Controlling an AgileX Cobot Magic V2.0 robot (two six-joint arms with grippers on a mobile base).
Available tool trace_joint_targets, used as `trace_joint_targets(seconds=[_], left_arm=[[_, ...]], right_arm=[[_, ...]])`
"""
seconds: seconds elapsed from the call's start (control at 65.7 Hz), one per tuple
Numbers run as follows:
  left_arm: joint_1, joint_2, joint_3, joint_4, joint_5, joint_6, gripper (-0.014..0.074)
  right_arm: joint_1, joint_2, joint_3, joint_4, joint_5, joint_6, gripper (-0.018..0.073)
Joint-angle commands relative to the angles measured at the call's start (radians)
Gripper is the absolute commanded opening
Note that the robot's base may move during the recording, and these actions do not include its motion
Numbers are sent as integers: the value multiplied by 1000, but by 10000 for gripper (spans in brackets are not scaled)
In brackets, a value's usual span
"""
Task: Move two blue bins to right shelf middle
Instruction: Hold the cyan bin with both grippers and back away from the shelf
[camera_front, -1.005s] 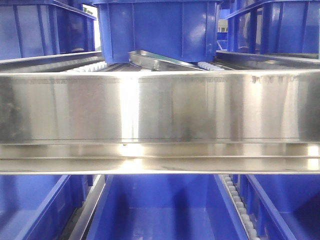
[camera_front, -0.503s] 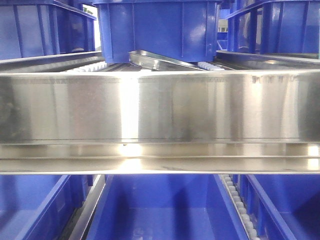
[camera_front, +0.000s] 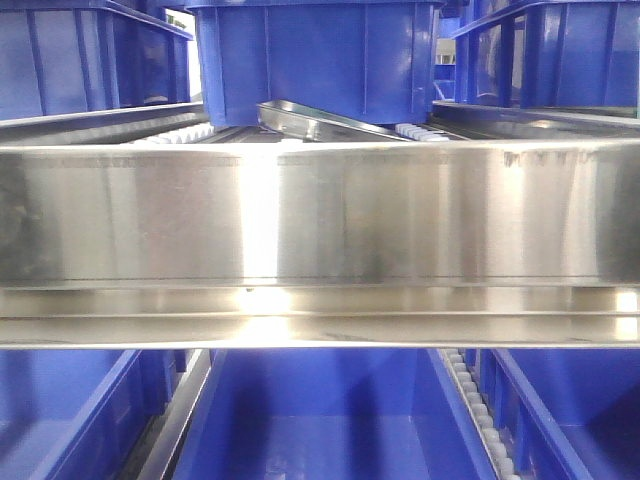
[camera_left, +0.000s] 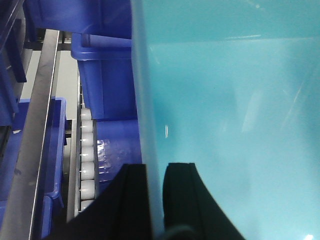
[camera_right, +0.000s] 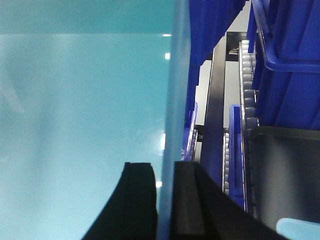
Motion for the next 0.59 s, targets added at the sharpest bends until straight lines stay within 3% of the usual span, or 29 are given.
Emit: trace_joint_targets(seconds=[0.0,0.579], left_arm=[[4,-19,-10,-9,-53,8,-111],[4,-5,-10,3,-61,8,-111]], right_arm=[[-2,-14,-14,14,-54,-7,-151],[-2,-14,-14,14,-56,-7,-151]])
